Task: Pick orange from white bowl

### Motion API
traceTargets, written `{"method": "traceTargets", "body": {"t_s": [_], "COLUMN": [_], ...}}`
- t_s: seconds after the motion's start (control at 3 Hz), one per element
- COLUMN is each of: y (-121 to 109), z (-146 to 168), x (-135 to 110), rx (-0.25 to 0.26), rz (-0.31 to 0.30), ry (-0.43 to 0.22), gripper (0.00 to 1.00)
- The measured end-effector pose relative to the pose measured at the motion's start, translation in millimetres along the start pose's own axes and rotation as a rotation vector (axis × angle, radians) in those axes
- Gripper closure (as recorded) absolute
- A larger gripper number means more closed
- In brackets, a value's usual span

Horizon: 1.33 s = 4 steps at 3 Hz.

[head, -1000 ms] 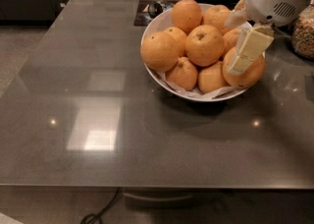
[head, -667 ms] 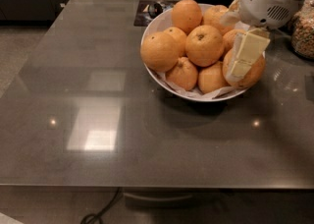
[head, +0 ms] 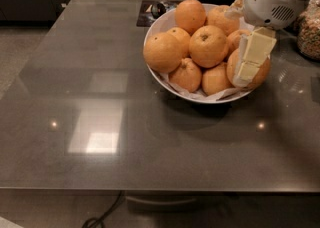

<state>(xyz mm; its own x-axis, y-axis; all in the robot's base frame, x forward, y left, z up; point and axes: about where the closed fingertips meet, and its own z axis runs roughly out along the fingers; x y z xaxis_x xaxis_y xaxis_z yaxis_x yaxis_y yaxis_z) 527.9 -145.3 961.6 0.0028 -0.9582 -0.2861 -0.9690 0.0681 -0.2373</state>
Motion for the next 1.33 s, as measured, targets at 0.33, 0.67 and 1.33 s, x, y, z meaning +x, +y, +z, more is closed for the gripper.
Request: {"method": "traceTargets", "body": {"t_s": [0.33,0.67,1.33], "y": [7.0,21.3,39.1], "z": [-3.3,-7.5,-8.0], "x": [-6.0,-12.2,-14.9], "rx": [-0.002,-0.019,-0.056], "rz": [-0.026,-0.044,-0.040], "ry": [-0.001,0.009,0.037], "gripper": [0.00,0.00,0.15]}}
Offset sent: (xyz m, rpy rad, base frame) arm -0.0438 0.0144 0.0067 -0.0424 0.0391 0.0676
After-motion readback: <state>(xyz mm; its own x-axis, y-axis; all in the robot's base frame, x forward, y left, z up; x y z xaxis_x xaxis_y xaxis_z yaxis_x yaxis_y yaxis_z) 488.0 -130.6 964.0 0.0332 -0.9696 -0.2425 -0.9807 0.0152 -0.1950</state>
